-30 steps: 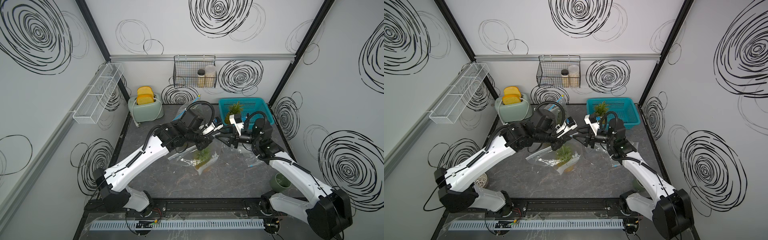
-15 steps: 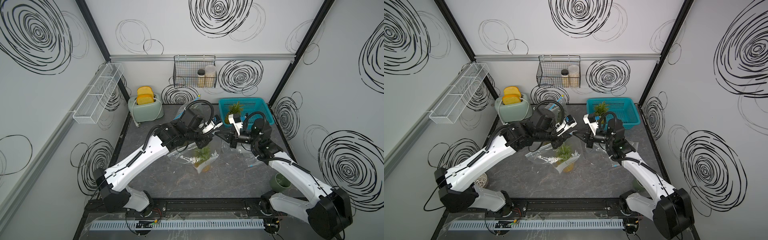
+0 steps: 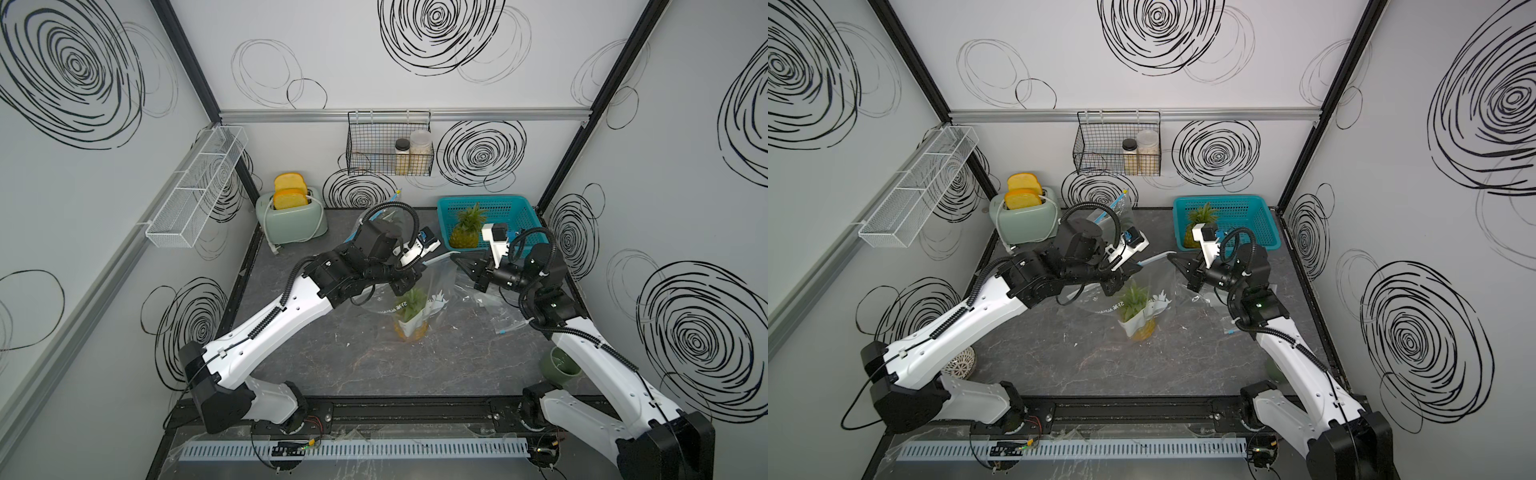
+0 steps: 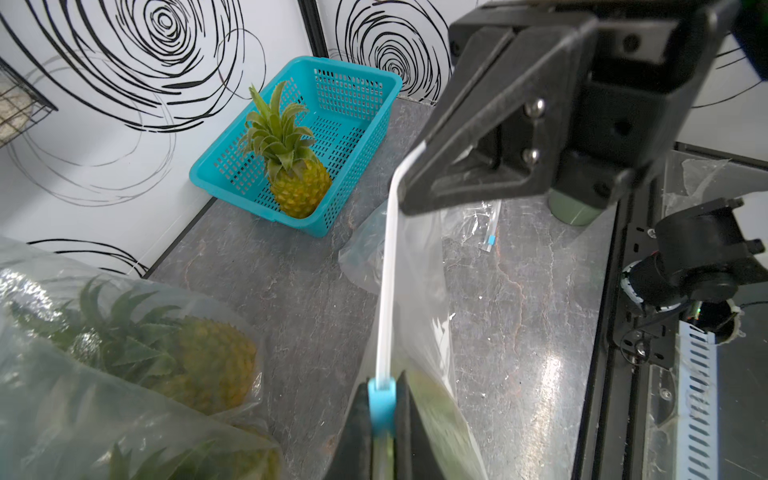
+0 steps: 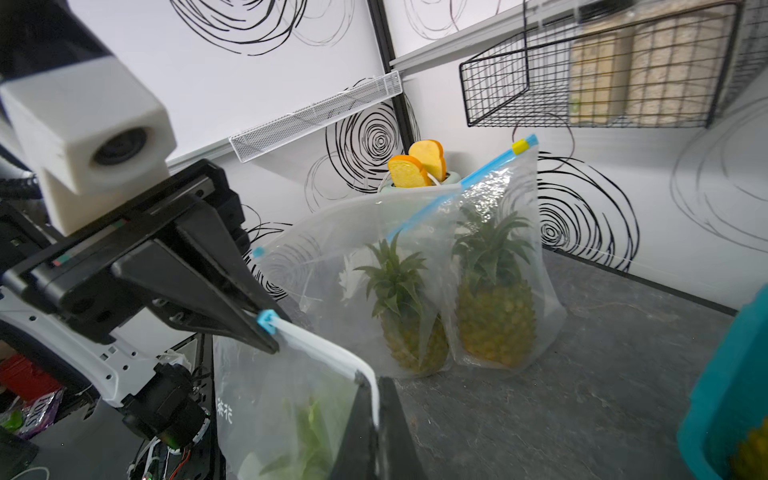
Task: Open the zip-top bag and take out the pineapple
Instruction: Unzip the zipper on the zipper food storage bag.
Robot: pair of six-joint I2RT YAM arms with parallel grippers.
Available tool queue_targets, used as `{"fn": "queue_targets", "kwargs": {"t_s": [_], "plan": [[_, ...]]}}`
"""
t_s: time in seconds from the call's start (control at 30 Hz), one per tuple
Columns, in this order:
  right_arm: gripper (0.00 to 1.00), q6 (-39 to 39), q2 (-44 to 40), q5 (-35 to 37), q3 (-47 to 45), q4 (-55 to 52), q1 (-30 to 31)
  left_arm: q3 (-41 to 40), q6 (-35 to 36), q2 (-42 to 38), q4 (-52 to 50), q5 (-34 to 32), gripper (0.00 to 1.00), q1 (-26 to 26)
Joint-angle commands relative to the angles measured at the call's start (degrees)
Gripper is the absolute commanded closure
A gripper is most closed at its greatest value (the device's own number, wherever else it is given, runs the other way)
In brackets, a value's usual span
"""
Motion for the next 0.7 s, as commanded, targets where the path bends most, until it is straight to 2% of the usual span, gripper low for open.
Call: {"fn": "queue_targets", "kwargs": {"t_s": [0.0, 0.27, 0.63, 0.67], "plan": [[1.00, 1.10, -1.37, 10.67, -0.80, 0.24, -7.32, -0.86, -1.93, -6.13, -11.76, -5.60, 0.98, 2.65], [1.00, 1.16, -0.18, 8.71, -1.82, 0.96, -12.08, -2.73, -6.16, -11.75, -18.61, -10.30, 0.98, 3.05], [1.00, 1.72, 3.02, 5.35, -0.74, 2.97, -12.76, -8.02, -11.37, -18.50, -19.94, -10.01, 0.98, 3.05], [1.00, 1.73, 3.44, 4.48, -0.56, 3.21, -12.76, -8.53, -11.52, -18.68, -19.49, -9.69, 0.93, 3.05]]}}
